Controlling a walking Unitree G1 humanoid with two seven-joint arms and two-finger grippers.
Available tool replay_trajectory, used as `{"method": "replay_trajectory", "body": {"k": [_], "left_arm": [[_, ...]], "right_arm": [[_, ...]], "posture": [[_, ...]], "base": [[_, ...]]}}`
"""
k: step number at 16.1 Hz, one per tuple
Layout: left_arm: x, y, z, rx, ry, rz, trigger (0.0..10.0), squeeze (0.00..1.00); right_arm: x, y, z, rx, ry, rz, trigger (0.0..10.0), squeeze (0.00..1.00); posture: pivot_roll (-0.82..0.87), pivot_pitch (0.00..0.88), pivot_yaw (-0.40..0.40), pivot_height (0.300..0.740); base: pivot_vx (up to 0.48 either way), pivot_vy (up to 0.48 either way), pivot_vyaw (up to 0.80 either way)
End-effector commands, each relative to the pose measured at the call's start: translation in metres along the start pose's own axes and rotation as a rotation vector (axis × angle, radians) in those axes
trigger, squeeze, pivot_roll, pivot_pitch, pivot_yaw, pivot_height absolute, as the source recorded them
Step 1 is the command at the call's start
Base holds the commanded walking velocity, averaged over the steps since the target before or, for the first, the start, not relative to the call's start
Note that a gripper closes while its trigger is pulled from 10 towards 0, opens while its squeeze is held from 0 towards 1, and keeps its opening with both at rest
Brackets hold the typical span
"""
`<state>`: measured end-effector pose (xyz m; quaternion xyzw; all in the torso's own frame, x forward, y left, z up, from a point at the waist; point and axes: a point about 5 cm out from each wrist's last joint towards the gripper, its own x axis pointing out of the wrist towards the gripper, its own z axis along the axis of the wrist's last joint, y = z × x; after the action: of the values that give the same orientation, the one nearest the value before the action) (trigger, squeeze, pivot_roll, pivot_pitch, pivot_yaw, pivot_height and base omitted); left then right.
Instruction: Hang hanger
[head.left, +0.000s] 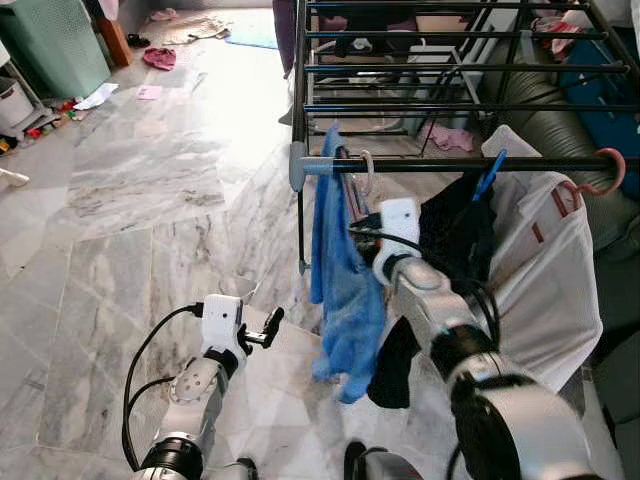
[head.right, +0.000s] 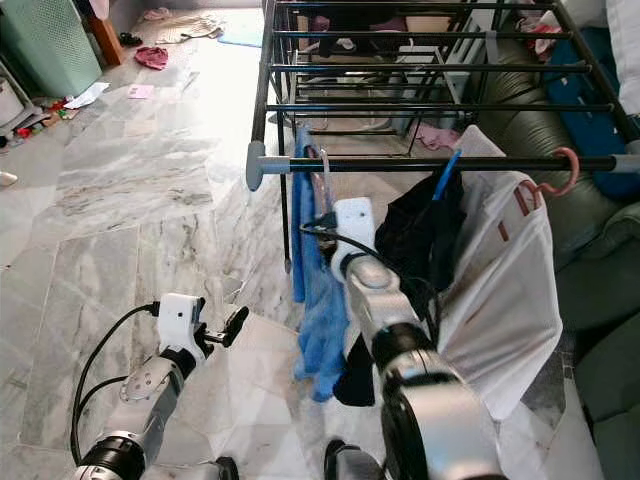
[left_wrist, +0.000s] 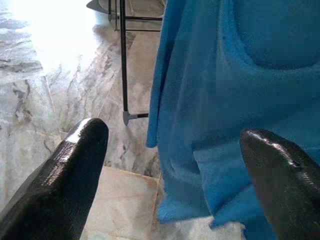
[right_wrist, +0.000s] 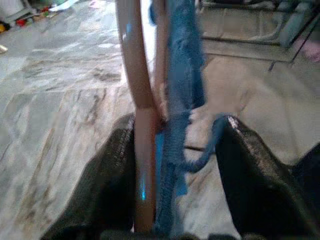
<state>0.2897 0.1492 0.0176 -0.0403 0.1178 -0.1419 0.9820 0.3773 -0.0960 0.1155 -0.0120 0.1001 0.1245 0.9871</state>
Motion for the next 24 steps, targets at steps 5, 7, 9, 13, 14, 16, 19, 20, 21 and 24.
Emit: {"method": "replay_trajectory", "body": {"k": [5,7,9,13,14,16,19,20,21,24], "left_arm": [[-0.002,0.003,-0.005,0.0,0.028,0.009,10.0,0.0],[-0.001,0.003,-0.004,0.001,0.029,0.006,10.0,0.0],[0.0,0.004,-0.003,0.008,0.034,0.0,10.0,0.0],[-0.003,0.009,-0.009,0.035,0.067,0.015,10.0,0.0],[-0.005,0.011,-0.012,0.037,0.085,0.021,10.0,0.0],[-0.009,0.013,-0.019,0.043,0.121,0.026,10.0,0.0],[-0.012,0.014,-0.027,0.041,0.162,0.048,10.0,0.0],[-0.014,0.014,-0.031,0.041,0.176,0.05,10.0,0.0],[-0.017,0.015,-0.037,0.05,0.21,0.056,10.0,0.0],[-0.026,0.02,-0.049,0.084,0.287,0.072,10.0,0.0]], "right_arm": [[-0.027,-0.004,-0.016,-0.045,-0.132,-0.022,10.0,1.0],[-0.037,-0.009,-0.025,-0.048,-0.151,-0.056,10.0,1.0],[-0.052,-0.016,-0.04,-0.091,-0.167,-0.11,10.0,1.0],[-0.077,-0.019,-0.062,-0.192,-0.173,-0.162,10.0,1.0],[-0.084,-0.017,-0.071,-0.203,-0.159,-0.163,10.0,1.0],[-0.094,-0.014,-0.087,-0.216,-0.12,-0.146,10.0,1.0],[-0.103,-0.014,-0.109,-0.281,-0.057,-0.13,10.0,1.0],[-0.105,-0.014,-0.115,-0.284,-0.034,-0.13,10.0,1.0],[-0.108,-0.016,-0.124,-0.276,-0.004,-0.137,10.0,1.0],[-0.111,-0.02,-0.135,-0.291,0.044,-0.138,10.0,1.0]], "posture": [[-0.18,0.15,-0.006,0.74],[-0.18,0.15,0.001,0.74],[-0.19,0.147,0.009,0.74],[-0.19,0.142,0.015,0.74],[-0.19,0.143,0.015,0.74],[-0.19,0.143,0.011,0.74],[-0.19,0.138,0.01,0.74],[-0.19,0.131,0.012,0.74],[-0.19,0.127,0.011,0.74],[-0.19,0.123,0.01,0.74]], "base": [[0.0,0.0,0.0],[0.0,0.0,0.0],[0.0,0.0,0.0],[0.0,0.0,0.0],[0.0,0.0,0.0],[0.0,0.0,0.0],[0.0,0.0,0.0],[0.0,0.0,0.0],[0.0,0.0,0.0],[0.0,0.0,0.0]]}}
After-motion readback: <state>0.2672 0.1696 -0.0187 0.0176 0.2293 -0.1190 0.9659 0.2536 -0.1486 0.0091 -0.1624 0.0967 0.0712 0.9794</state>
